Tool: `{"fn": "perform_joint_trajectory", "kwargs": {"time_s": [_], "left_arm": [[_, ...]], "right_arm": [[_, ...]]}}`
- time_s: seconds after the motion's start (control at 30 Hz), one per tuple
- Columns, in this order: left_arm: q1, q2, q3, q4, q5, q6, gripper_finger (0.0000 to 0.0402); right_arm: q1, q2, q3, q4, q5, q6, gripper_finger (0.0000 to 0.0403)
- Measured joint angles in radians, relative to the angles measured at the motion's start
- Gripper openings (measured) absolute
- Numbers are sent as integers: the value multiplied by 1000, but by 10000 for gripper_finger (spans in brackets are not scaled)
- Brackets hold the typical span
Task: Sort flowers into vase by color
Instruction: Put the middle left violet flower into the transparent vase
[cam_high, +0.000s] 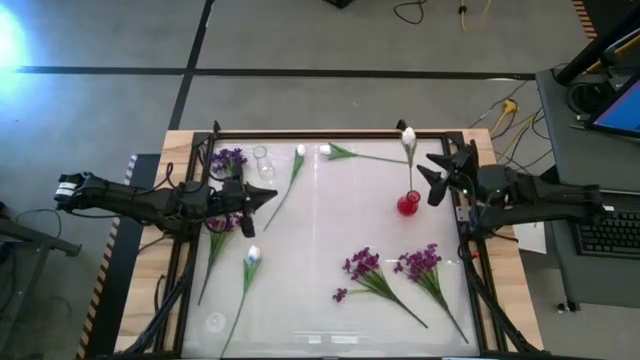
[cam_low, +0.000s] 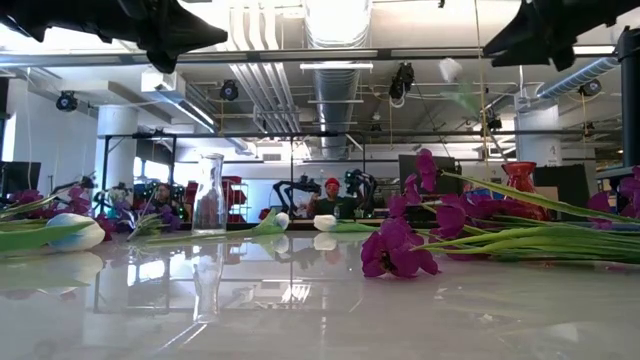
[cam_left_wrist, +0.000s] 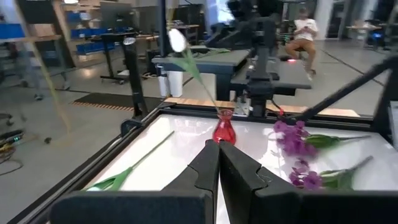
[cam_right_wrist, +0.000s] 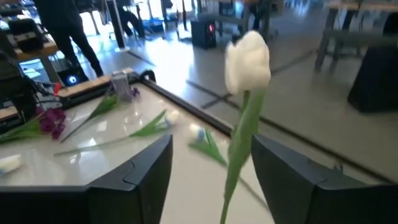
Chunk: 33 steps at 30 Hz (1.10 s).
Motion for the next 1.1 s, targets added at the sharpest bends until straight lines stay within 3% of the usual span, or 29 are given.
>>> {"fn": "perform_joint_trajectory", "kwargs": {"time_s": [0.2,0.47,0.7,0.87,1.1], "left_arm": [[0,0,0,-79,-107,-114,0],[0,0,0,-298,-108,-493,0],[0,5,36,-371,-105,-544,0],[-20,36,137,-671,-4,-695,0],[-117,144,238,-1113,139,-1171,0]], "right_arm": [[0,16,57,-185,-30,183,245],[0,55,59,-263,-201,306,235],[1,82,59,-266,-384,415,223],[22,111,59,-327,-445,519,219],[33,140,59,-415,-533,585,219]]}}
